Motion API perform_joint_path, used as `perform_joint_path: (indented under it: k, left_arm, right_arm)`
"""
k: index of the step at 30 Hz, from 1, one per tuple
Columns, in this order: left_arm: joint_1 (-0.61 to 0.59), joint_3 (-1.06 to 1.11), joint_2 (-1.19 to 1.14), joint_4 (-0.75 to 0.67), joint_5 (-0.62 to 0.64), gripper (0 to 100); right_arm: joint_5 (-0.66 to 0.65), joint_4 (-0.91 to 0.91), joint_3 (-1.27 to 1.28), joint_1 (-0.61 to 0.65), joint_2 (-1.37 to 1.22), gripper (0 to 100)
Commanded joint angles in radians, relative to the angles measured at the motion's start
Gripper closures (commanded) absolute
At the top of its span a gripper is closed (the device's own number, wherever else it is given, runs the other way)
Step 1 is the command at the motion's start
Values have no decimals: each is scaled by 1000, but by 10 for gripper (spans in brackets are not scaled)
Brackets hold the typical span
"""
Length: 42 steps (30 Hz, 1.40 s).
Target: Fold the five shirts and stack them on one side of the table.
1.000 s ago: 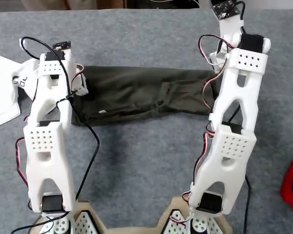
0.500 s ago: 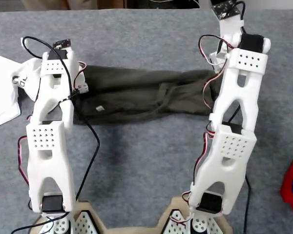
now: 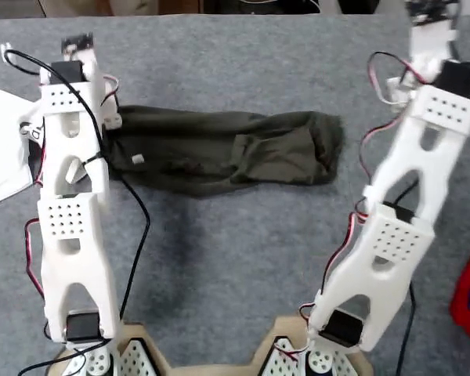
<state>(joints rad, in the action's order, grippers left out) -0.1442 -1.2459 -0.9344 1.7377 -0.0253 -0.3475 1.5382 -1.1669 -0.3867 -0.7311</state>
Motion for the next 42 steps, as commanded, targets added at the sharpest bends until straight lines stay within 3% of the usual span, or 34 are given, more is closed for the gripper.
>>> perform_joint_path:
  k: [1, 9, 15, 29, 36, 42]
  left_arm:
    - [101, -141, 27, 18, -14, 981]
    - [448, -229, 27, 12, -15, 981]
    - [614, -290, 27, -69, -14, 981]
    - [756, -285, 18, -282, -9, 980]
    - [787, -100, 27, -465, -8, 979]
    - [829, -84, 27, -508, -8, 979]
  right_arm:
    - [5, -11, -87, -71, 8, 822]
    - [-44, -15, -136, -153, 10, 822]
    - [-51, -20, -136, -163, 8, 822]
    - [-74, -34, -128, -165, 5, 822]
    - [-74, -34, -128, -165, 5, 822]
    - [-72, -44, -128, -174, 5, 822]
